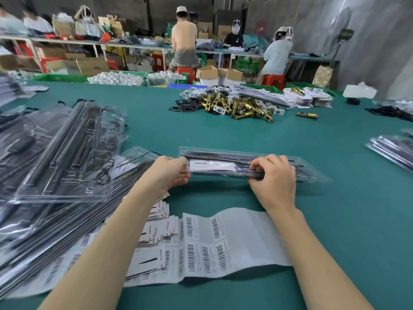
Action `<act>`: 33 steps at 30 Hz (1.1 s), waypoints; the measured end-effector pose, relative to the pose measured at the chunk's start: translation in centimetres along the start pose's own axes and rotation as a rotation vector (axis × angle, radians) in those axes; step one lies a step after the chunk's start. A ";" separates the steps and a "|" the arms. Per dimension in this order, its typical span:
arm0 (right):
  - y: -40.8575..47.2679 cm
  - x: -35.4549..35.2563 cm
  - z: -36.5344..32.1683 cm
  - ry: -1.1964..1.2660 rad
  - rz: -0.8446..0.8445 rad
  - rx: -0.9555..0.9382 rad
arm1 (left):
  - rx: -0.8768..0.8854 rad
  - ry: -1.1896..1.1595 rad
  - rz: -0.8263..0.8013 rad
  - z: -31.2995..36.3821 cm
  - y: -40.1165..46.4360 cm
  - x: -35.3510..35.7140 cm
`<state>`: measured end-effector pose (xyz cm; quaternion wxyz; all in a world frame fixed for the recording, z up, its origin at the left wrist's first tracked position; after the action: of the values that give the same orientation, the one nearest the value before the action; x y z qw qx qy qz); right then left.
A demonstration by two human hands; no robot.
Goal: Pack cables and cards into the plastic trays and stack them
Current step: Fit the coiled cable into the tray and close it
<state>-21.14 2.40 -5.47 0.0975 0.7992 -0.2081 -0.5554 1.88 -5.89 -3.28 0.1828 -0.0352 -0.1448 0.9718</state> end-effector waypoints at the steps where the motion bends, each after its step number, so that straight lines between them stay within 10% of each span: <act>1: 0.0 0.1 0.1 0.009 -0.006 -0.002 | 0.001 0.010 0.010 -0.1 0.1 0.0; 21: 0.0 1.2 -4.1 -0.096 -0.258 -0.184 | 0.053 -0.133 -0.082 -0.3 0.3 -0.6; 29: 2.0 -2.0 -9.0 -0.090 -0.051 -0.330 | 0.138 -0.645 -0.146 0.7 -0.5 -2.5; 33: 5.4 -4.7 -14.1 -0.066 -0.036 -0.293 | 0.041 -0.397 -0.185 0.6 -0.4 -1.0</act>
<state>-10.62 -1.39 5.71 0.1965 0.7613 -0.1134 -0.6074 2.88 -6.04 -2.57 0.2397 0.1742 -0.1607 0.9415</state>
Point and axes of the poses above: each hand's wrist, its own y-axis towards the middle knuckle, its own x-axis out of the palm, z = x × y, the point moved 1 cm from there along y, towards the middle knuckle, and after that the axes turned 15 degrees about -z, right-handed, at the moved point
